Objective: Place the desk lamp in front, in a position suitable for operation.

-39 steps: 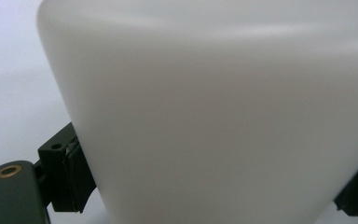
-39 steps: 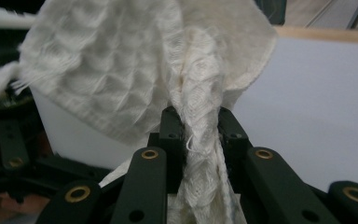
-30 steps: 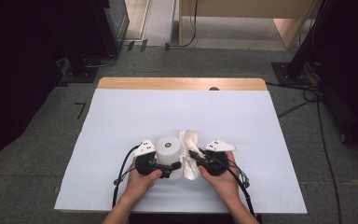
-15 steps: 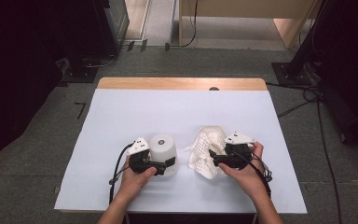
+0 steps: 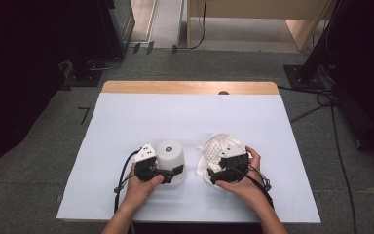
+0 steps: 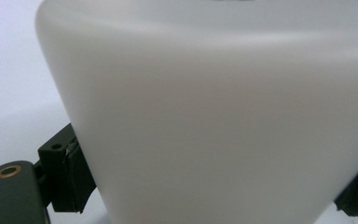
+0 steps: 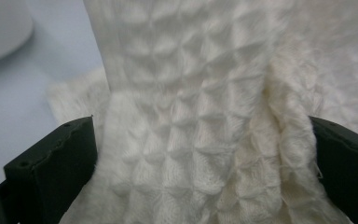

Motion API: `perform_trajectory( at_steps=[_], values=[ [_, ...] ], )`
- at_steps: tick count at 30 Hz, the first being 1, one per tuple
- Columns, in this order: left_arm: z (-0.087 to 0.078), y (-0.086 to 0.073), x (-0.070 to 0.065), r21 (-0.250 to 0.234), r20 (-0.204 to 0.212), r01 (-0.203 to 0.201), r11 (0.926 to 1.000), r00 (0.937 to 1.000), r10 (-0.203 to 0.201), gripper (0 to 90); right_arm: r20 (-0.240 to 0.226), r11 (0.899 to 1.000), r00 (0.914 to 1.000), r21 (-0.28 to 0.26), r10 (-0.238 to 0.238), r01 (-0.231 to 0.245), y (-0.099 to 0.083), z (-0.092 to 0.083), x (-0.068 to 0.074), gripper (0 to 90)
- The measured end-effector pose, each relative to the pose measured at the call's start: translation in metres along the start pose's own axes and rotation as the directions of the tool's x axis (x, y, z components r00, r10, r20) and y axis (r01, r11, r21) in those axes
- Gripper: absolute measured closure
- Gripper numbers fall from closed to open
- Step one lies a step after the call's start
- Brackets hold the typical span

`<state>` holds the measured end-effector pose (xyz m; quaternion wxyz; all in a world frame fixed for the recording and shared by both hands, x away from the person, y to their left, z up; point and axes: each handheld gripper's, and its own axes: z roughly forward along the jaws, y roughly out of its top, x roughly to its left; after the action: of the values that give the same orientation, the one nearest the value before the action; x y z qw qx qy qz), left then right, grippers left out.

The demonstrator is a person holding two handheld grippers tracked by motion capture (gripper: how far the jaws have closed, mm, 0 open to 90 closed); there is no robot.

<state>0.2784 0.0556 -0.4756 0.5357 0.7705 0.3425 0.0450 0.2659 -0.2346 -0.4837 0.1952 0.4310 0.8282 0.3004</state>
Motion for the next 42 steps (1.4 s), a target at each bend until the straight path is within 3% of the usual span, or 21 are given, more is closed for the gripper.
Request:
perform_trajectory(
  at_steps=[2, 3, 4, 5, 6, 7, 9, 11, 13, 15, 16, 17, 18, 19, 20, 23, 24, 29, 36, 39, 42],
  values=[
    [0.000, 0.000, 0.000, 0.002, 0.001, -0.001, 1.0000, 1.0000, 0.001, 8.2, 0.050, 0.999, 0.9986, 0.043, -0.016, 0.014, -0.005, 0.007, -0.005, 0.0],
    [0.000, 0.000, 0.000, 0.002, 0.001, -0.001, 1.0000, 1.0000, 0.001, 8.2, 0.050, 0.999, 0.9986, 0.043, -0.016, 0.014, -0.005, 0.007, -0.005, 0.0],
    [-0.001, 0.000, 0.000, 0.004, 0.001, -0.002, 1.0000, 1.0000, 0.002, 8.2, 0.039, 0.999, 0.9992, 0.040, 0.012, -0.013, -0.006, 0.007, -0.009, 0.0],
    [-0.001, 0.000, 0.000, 0.005, 0.000, -0.003, 1.0000, 1.0000, 0.003, 8.2, 0.018, 0.996, 0.9970, 0.047, 0.075, -0.076, -0.008, 0.007, -0.018, 9.2],
    [-0.001, 0.000, 0.000, 0.004, -0.001, -0.004, 1.0000, 1.0000, 0.004, 8.2, 0.018, 0.996, 0.9970, 0.047, 0.075, -0.076, -0.008, 0.007, -0.018, 9.2],
    [-0.001, 0.000, 0.000, 0.004, -0.002, -0.004, 1.0000, 1.0000, 0.004, 8.2, 0.000, 0.996, 0.9962, 0.036, 0.087, -0.087, -0.009, 0.004, -0.023, 19.4],
    [-0.001, 0.000, 0.001, 0.002, -0.002, -0.002, 1.0000, 1.0000, 0.002, 8.2, 0.024, 0.995, 0.9953, 0.006, 0.094, -0.095, -0.011, -0.002, -0.028, 51.8],
    [-0.001, 0.000, 0.000, 0.002, -0.003, -0.001, 1.0000, 1.0000, 0.001, 8.2, 0.066, 0.996, 0.9941, -0.008, 0.086, -0.086, -0.014, -0.005, -0.030, 64.8],
    [-0.001, 0.000, 0.000, 0.003, -0.002, -0.003, 1.0000, 1.0000, 0.003, 8.2, 0.036, 0.992, 0.9919, -0.042, 0.122, -0.120, -0.015, -0.010, -0.035, 71.8],
    [-0.001, 0.000, 0.001, 0.002, -0.002, 0.000, 1.0000, 1.0000, 0.000, 8.2, -0.021, 0.983, 0.9864, -0.080, 0.163, -0.164, -0.015, -0.015, -0.041, 67.4],
    [-0.001, 0.000, 0.001, 0.002, -0.002, 0.000, 1.0000, 1.0000, 0.000, 8.2, -0.022, 0.977, 0.9811, -0.093, 0.192, -0.193, -0.016, -0.017, -0.045, 56.6],
    [-0.002, 0.000, 0.001, 0.003, -0.002, 0.000, 1.0000, 1.0000, 0.000, 8.2, -0.022, 0.977, 0.9811, -0.093, 0.192, -0.193, -0.016, -0.017, -0.045, 56.6],
    [-0.002, 0.000, 0.002, 0.002, -0.001, 0.000, 1.0000, 1.0000, 0.000, 8.2, -0.031, 0.974, 0.9739, -0.029, 0.225, -0.226, -0.017, -0.017, -0.054, 35.6],
    [-0.002, 0.000, 0.002, 0.002, -0.002, -0.001, 1.0000, 1.0000, 0.001, 8.2, -0.031, 0.974, 0.9739, -0.029, 0.225, -0.226, -0.017, -0.017, -0.054, 35.6],
    [-0.002, 0.000, 0.002, 0.002, -0.001, 0.000, 1.0000, 1.0000, 0.000, 8.2, -0.056, 0.973, 0.9718, 0.023, 0.229, -0.228, -0.017, -0.018, -0.058, 30.7],
    [-0.002, 0.000, 0.002, 0.000, -0.003, 0.002, 1.0000, 1.0000, -0.002, 8.2, -0.084, 0.972, 0.9712, 0.094, 0.223, -0.215, -0.019, -0.034, -0.067, 25.6],
    [-0.002, 0.000, 0.003, -0.001, -0.004, 0.001, 1.0000, 1.0000, -0.001, 8.2, -0.083, 0.975, 0.9751, 0.108, 0.206, -0.197, -0.018, -0.040, -0.069, 22.4],
    [-0.001, 0.001, 0.003, -0.001, -0.008, 0.001, 1.0000, 1.0000, -0.001, 8.2, -0.059, 0.981, 0.9887, 0.144, 0.138, -0.128, -0.019, -0.066, -0.072, 12.4],
    [-0.001, 0.001, 0.003, -0.002, -0.009, 0.002, 1.0000, 1.0000, -0.002, 8.2, 0.003, 0.976, 0.9909, 0.171, 0.135, -0.133, -0.029, -0.078, -0.085, 1.9],
    [-0.001, 0.001, 0.004, -0.003, -0.008, 0.003, 1.0000, 1.0000, -0.003, 8.2, 0.052, 0.970, 0.9864, 0.182, 0.156, -0.163, -0.035, -0.084, -0.094, 0.0],
    [-0.001, 0.001, 0.004, -0.005, -0.008, 0.004, 1.0000, 1.0000, -0.004, 8.2, 0.060, 0.970, 0.9810, 0.153, 0.184, -0.192, -0.035, -0.096, -0.100, 0.0]
  ],
)
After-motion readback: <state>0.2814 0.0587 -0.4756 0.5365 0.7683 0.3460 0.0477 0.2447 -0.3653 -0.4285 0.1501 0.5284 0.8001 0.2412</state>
